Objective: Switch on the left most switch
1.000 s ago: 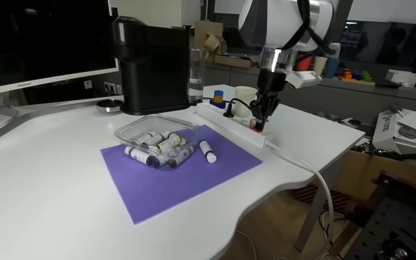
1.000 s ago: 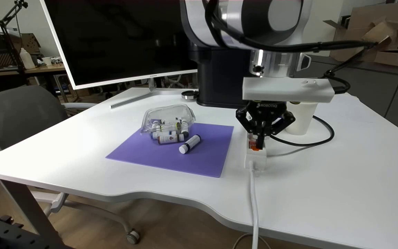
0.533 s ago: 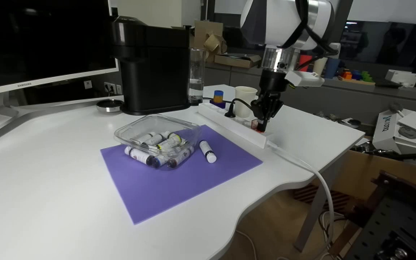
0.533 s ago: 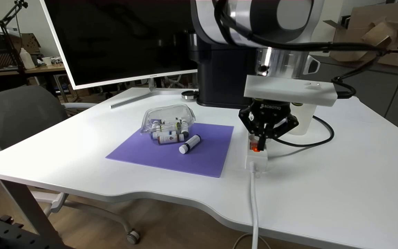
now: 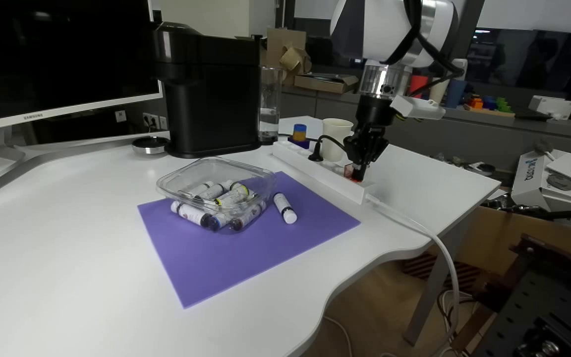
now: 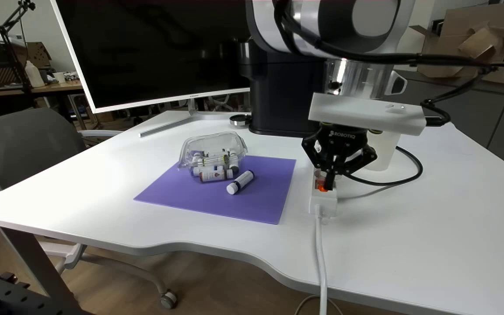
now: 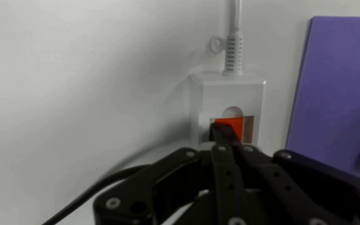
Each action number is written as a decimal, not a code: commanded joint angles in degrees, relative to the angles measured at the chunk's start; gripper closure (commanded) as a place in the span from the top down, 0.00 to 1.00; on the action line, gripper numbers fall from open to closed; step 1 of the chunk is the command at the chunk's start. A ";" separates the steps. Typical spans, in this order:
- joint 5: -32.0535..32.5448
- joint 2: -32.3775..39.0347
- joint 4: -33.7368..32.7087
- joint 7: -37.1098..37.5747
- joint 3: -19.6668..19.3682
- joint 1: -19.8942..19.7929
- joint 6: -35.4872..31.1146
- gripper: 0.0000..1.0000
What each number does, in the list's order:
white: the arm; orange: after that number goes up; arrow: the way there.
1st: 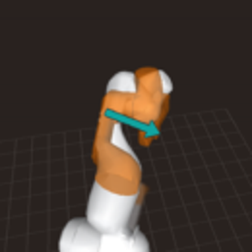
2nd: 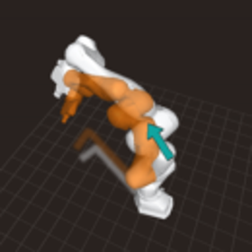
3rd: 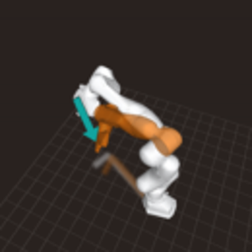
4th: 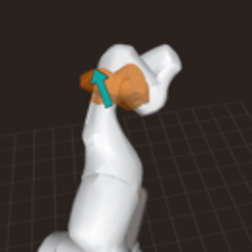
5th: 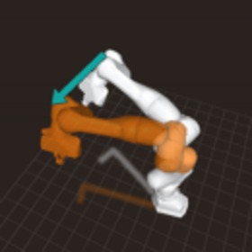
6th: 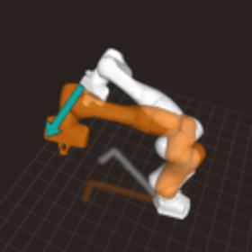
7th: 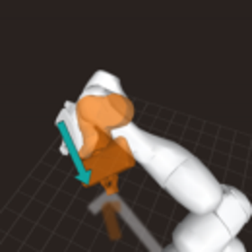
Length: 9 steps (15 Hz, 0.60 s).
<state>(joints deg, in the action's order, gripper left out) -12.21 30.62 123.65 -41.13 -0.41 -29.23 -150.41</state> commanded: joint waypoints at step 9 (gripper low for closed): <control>10.43 -16.20 7.25 7.51 -4.73 11.74 6.60 0.40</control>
<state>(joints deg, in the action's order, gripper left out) -7.17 19.84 128.70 -39.67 -1.87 -21.64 -146.40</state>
